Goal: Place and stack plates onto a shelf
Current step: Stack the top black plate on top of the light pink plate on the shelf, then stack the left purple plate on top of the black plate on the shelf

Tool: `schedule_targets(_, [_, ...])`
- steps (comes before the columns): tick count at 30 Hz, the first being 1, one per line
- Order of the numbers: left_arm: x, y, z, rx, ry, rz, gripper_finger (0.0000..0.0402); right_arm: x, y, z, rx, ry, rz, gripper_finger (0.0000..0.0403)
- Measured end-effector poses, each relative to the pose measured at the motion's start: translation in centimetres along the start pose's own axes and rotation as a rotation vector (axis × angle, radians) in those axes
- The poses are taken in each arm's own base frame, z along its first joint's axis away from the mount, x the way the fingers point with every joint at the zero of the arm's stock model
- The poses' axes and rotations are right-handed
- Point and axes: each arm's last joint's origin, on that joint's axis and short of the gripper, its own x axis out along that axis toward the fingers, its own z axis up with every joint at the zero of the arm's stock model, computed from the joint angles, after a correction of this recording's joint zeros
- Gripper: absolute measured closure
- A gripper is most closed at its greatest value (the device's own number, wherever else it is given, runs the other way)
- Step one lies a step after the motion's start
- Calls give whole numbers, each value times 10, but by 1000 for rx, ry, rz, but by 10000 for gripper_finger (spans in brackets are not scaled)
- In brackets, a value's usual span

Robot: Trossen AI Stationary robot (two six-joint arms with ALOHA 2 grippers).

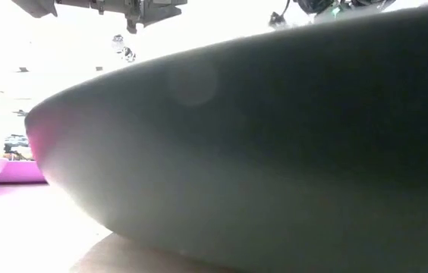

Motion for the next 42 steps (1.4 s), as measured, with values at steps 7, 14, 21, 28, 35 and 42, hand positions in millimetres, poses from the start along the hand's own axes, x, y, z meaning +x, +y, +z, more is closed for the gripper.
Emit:
schedule_targets(7, [0, 0, -1, 0, 7, -5, 209, -25, -1, 5, 105, -19, 31, 242])
schedule_targets(14, [0, -10, -12, -34, 100, -224, 209, -49, 14, -2, 152, -1, 183, 238])
schedule_targets(21, [5, -28, -18, -33, 283, -315, 209, -73, 32, -18, 159, -95, 252, 245])
schedule_targets(28, [29, -64, -42, -109, 524, -451, 209, -101, 34, -32, 177, -202, 207, 245])
schedule_targets(35, [46, -110, -69, -146, 833, -624, 209, -117, 37, -50, 213, -253, 252, 245])
schedule_targets(42, [51, -128, -72, -99, 1008, -629, 209, -126, 37, -51, 214, -293, 282, 245])
